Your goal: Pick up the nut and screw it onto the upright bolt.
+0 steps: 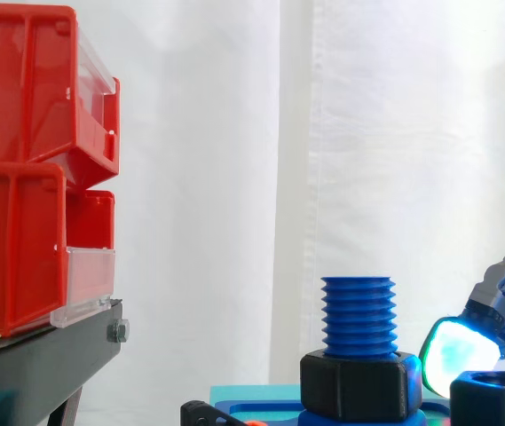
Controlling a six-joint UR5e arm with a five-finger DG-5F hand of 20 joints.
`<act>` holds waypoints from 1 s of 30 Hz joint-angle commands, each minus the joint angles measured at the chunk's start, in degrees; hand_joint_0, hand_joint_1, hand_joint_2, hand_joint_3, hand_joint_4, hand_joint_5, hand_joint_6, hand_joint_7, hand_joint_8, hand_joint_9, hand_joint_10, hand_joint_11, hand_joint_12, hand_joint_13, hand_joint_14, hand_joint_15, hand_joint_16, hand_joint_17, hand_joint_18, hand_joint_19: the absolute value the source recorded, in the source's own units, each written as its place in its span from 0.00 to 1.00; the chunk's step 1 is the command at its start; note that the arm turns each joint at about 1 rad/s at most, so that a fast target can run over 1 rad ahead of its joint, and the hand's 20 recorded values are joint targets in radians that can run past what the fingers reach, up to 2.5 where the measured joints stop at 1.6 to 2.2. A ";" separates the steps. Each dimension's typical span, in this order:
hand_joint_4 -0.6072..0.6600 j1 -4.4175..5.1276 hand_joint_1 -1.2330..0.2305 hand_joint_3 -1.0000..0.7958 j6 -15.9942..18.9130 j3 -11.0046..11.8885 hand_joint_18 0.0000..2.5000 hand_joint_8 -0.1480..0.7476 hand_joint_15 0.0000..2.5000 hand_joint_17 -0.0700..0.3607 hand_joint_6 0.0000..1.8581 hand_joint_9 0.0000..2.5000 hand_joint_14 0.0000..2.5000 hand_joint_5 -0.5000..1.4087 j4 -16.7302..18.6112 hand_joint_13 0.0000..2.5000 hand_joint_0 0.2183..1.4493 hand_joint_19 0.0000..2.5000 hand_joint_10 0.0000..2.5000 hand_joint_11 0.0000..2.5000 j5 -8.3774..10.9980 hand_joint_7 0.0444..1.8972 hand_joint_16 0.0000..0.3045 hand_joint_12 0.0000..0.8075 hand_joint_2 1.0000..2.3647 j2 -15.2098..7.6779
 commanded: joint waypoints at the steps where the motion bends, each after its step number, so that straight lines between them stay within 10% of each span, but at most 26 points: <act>1: 0.71 0.03 0.31 0.28 -0.01 0.05 0.18 0.48 0.02 0.43 0.27 0.18 0.00 0.16 -0.25 0.17 0.23 0.10 0.00 0.01 -0.02 0.49 0.17 0.45 0.00 -0.03; 17: 0.69 -0.50 0.35 0.28 0.08 0.66 0.25 0.51 0.07 0.37 0.27 0.34 0.00 0.20 -1.13 0.31 0.35 0.10 0.00 0.10 -0.90 0.68 0.13 0.41 0.00 0.06; 30: 0.69 -1.03 0.36 0.28 6.58 4.97 0.25 0.51 0.07 0.36 0.27 0.35 0.00 0.20 -13.17 0.33 0.35 0.11 0.00 0.11 -1.07 0.68 0.13 0.41 0.00 0.15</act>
